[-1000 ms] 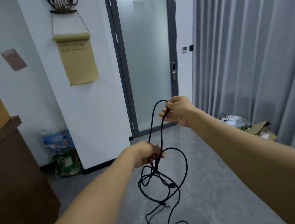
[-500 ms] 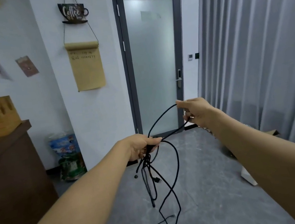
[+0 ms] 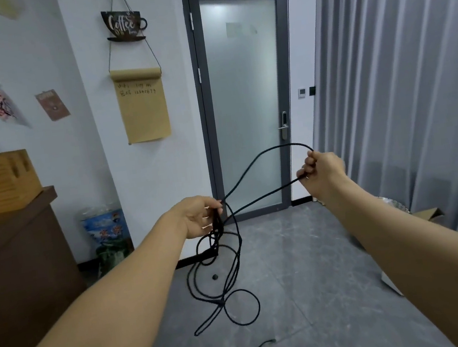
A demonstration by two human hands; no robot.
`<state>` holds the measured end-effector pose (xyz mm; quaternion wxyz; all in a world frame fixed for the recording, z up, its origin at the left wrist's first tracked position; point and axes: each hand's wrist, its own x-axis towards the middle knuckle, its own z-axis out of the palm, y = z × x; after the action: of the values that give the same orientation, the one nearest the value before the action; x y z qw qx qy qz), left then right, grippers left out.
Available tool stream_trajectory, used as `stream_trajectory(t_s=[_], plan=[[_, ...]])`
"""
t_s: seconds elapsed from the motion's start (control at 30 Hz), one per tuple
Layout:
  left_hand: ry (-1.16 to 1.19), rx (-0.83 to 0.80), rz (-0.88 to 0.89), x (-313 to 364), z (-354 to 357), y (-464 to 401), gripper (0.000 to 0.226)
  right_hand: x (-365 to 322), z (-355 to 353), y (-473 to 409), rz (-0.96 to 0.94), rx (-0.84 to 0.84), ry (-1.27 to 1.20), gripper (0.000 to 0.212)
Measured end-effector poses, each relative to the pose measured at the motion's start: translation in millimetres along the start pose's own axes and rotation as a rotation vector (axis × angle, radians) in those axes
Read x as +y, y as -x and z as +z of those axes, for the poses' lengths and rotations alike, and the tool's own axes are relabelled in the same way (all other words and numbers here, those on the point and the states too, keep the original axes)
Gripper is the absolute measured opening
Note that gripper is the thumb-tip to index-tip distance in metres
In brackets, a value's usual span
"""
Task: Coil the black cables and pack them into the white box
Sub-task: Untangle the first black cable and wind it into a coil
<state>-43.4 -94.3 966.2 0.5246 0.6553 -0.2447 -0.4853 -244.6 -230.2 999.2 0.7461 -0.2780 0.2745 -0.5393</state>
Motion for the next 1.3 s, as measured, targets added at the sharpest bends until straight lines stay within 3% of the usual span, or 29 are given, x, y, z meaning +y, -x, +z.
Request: stream_trajectory(t_s=[0.2, 0.47, 0.57, 0.63, 0.73, 0.87, 0.93, 1.0, 1.07, 1.2, 1.3], plan=[[0.328, 0.222, 0.131, -3, -8, -18, 0.020, 11, -4, 1, -0.052, 0.114, -0.099, 0.034], [0.351, 0.323, 0.218, -9, -18, -15, 0.018, 8, -9, -3, -0.134, 0.347, -0.098, 0.033], [0.399, 0.384, 0.200, -15, -24, -16, 0.017, 9, -16, -6, -0.091, 0.390, 0.025, 0.031], [0.408, 0.347, 0.190, -18, -23, -14, 0.017, 16, -18, -5, 0.006, 0.304, 0.186, 0.030], [0.380, 0.235, 0.184, -20, -16, -11, 0.015, 36, -13, -1, 0.050, 0.095, 0.635, 0.028], [0.279, 0.096, 0.198, -17, 1, -8, 0.014, 62, 2, 10, -0.048, -0.211, 1.140, 0.017], [0.234, 0.059, 0.199, -17, 7, -7, 0.012, 69, 9, 13, -0.129, -0.243, 1.311, 0.020], [0.223, 0.050, 0.204, -16, 9, -6, 0.011, 72, 12, 16, -0.217, -0.250, 1.436, 0.027], [0.252, 0.046, 0.224, -14, 9, -4, 0.011, 71, 12, 24, -0.244, -0.363, 1.507, 0.033], [0.300, 0.010, 0.262, -6, 20, 2, 0.013, 74, 11, 38, -0.181, -0.660, 1.630, 0.022], [0.244, -0.039, 0.287, -3, 35, 8, 0.013, 79, 13, 42, -0.123, -0.729, 1.568, 0.018]])
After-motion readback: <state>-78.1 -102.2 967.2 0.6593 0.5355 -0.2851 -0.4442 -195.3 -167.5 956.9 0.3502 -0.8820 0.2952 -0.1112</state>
